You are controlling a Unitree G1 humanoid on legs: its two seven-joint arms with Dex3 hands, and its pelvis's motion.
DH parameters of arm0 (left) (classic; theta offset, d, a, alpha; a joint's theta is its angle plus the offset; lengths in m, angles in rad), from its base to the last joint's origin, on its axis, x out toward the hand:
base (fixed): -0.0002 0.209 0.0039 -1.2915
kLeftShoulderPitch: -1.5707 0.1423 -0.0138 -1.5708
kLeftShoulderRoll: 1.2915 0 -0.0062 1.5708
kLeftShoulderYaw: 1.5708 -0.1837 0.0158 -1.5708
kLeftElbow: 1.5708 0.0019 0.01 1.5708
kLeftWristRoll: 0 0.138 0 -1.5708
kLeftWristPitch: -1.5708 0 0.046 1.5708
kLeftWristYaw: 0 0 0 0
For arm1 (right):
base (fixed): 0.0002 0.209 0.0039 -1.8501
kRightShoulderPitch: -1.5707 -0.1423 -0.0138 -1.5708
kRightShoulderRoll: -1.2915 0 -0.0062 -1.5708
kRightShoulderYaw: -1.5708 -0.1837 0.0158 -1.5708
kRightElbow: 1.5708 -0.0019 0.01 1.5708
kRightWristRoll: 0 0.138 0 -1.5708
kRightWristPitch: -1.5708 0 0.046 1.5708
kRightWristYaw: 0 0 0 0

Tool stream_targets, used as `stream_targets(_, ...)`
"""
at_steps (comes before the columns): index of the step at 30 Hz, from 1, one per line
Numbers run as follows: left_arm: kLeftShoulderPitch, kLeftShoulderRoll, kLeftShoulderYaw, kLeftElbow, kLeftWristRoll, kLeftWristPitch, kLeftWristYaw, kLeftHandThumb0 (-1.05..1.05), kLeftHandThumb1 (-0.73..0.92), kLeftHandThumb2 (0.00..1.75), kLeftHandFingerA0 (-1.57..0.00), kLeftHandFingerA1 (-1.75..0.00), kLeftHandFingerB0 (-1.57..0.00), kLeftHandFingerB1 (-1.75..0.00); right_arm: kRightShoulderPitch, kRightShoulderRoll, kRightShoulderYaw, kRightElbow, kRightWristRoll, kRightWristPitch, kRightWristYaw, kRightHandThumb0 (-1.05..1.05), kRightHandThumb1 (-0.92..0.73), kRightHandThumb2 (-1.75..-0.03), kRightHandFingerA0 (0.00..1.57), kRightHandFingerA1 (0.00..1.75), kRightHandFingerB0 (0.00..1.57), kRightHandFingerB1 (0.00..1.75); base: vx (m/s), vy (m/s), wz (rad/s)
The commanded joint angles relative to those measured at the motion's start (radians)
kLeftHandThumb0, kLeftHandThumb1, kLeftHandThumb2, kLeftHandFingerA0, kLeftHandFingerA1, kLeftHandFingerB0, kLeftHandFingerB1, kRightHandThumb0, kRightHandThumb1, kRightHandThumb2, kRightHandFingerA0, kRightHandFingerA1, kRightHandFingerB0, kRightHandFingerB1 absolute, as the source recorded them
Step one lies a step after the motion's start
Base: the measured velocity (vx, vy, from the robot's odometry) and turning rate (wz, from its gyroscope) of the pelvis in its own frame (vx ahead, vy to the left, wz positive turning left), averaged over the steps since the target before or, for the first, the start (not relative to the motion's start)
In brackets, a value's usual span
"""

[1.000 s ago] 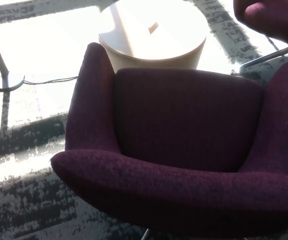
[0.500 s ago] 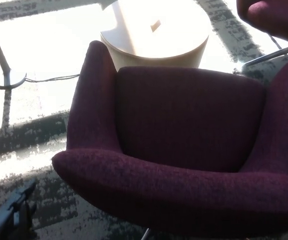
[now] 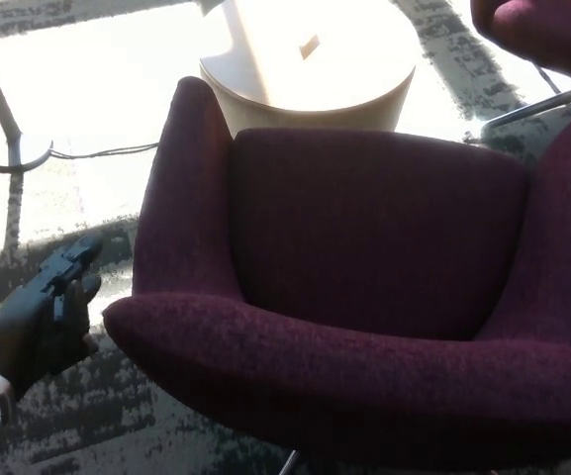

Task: The robot stands in front of a sofa and uses its left hand to push the left side of the sofa

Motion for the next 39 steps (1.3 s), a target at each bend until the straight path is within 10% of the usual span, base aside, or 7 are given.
stream_targets(1, -0.034, 0.012, -0.036, 0.018, 0.041, 0.060, 0.016, -0.85, 0.86, 1.29, 0.00, -0.22, 0.00, -0.15, 0.001, -0.005, -0.004, 0.013, -0.004, -0.024, -0.015, -0.67, -0.83, -0.65, 0.52, 0.44, 0.44, 0.36, 0.00, 0.000, 0.00)
stream_targets(20, -0.082, -0.054, -0.181, 0.178, 0.131, 0.062, 0.120, -0.89, 0.87, 1.30, 0.00, -0.21, 0.00, -0.14, -0.003, -0.022, 0.014, 0.011, -0.033, -0.041, -0.043, -0.62, -0.64, -0.99, 0.50, 0.62, 0.40, 0.52, 0.00, 0.000, 0.00)
stream_targets(23, -0.091, -0.049, -0.180, 0.188, 0.124, 0.060, 0.112, -0.95, 0.90, 1.31, -0.01, -0.17, -0.02, -0.11, -0.020, -0.019, 0.016, 0.014, -0.037, -0.036, -0.048, -0.64, -0.80, -0.65, 0.57, 0.54, 0.48, 0.38, 0.00, 0.000, 0.00)
stream_targets(25, -0.068, -0.048, -0.191, 0.166, 0.129, 0.053, 0.106, -0.94, 0.90, 1.31, 0.00, -0.16, 0.00, -0.10, -0.010, -0.016, 0.013, 0.015, -0.033, -0.036, -0.040, -0.63, -0.64, -0.99, 0.51, 0.63, 0.41, 0.52, 0.00, 0.000, 0.00)
stream_targets(34, -0.018, -0.076, -0.266, 0.081, 0.159, 0.011, 0.101, -0.96, 0.91, 0.92, -0.04, -0.27, -0.04, -0.21, -0.013, -0.017, 0.012, 0.017, -0.036, -0.036, -0.041, -0.63, -0.78, -0.64, 0.59, 0.61, 0.50, 0.38, 0.00, 0.000, 0.00)
stream_targets(38, 0.014, -0.097, -0.316, 0.001, 0.162, 0.038, 0.083, -0.91, 0.81, 1.24, 0.00, -0.23, -0.06, -0.17, -0.025, -0.018, 0.017, 0.016, -0.045, -0.021, -0.050, -0.63, -0.79, -0.64, 0.58, 0.55, 0.50, 0.38, 0.00, 0.000, 0.00)
stream_targets(39, 0.028, -0.097, -0.340, -0.040, 0.178, 0.064, 0.083, -1.00, 0.92, 0.81, -0.01, -0.26, -0.03, -0.22, -0.027, -0.018, 0.018, 0.015, -0.046, -0.021, -0.048, -0.62, -0.78, -0.64, 0.58, 0.53, 0.50, 0.39, 0.00, 0.000, 0.00)
